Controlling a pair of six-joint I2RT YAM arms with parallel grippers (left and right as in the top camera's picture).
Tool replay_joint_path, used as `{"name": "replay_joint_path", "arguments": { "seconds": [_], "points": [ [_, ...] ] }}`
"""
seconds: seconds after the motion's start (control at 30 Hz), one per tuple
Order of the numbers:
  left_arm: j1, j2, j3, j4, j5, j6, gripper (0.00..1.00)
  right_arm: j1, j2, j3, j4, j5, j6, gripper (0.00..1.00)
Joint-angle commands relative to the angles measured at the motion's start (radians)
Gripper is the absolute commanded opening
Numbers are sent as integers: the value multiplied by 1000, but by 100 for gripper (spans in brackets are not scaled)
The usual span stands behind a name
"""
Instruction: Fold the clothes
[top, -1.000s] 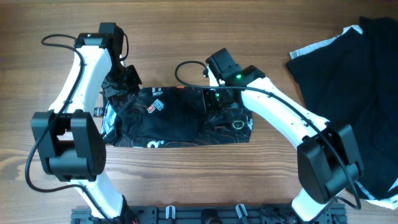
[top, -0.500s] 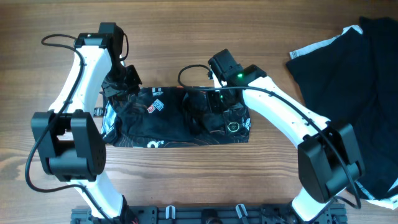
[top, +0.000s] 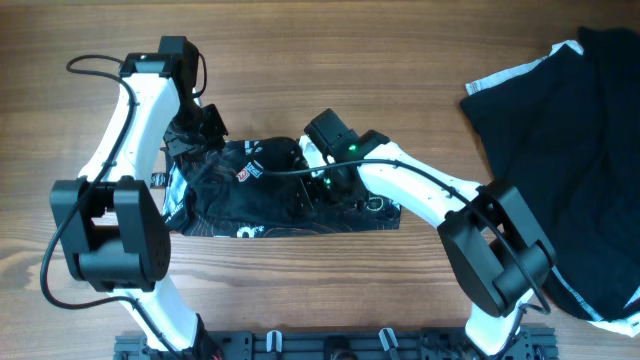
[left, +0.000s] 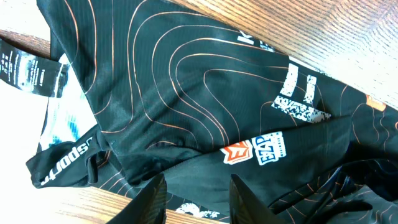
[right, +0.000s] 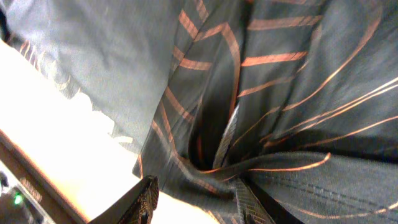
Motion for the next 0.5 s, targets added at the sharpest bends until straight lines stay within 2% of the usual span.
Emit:
{"name": "replay_joint_path", "arguments": {
  "seconds": [0.0, 0.13, 0.2, 0.37, 0.47],
  "points": [
    [-3, -6, -5, 2, 8, 24, 33, -19, -33, 9, -48, -8, -61, 46],
    [-3, -6, -5, 3, 8, 24, 33, -55, -150, 14, -104, 296, -40, 52],
    [-3, -6, -5, 3, 8, 24, 33, -65, -146, 12, -105, 348, -35, 51],
    [-3, -6, -5, 3, 8, 24, 33, -69, -71, 3, -100, 324, -29, 50],
    [-3, -6, -5, 3, 8, 24, 33, -67, -6, 3, -93, 55, -79, 45]
  ]
}}
